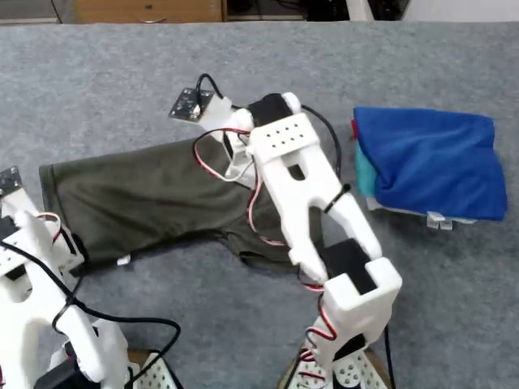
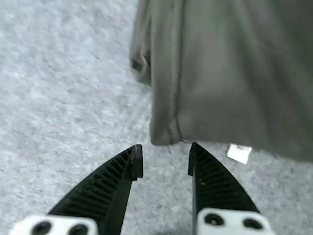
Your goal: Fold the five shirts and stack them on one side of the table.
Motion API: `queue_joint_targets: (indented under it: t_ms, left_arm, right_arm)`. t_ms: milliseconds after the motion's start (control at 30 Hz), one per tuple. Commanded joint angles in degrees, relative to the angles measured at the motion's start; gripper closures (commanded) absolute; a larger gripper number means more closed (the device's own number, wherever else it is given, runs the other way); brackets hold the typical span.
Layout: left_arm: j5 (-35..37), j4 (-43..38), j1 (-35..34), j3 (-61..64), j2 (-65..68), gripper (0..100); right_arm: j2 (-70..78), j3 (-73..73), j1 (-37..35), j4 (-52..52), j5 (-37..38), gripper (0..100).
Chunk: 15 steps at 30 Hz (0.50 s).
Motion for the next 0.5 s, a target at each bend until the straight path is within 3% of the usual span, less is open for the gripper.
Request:
queue_joint_targets:
  t_ms: [0,267,467]
  left_arm:
    - [-0.7,-4.9,-1.5,1.4,0.7,83]
    - [-1.1,-10.3,-2.7,4.4,9.1,86]
    - [-0.7,-10.7,1.5,4.7,12.0,93]
  right_arm:
    - [-0.6,-2.3,-0.8,0.4,0.5,99.5]
    - [-0.5,-2.4,-0.7,0.4,0.5,99.5]
    - [-0.6,-2.5,-0.7,0.4,0.5,99.5]
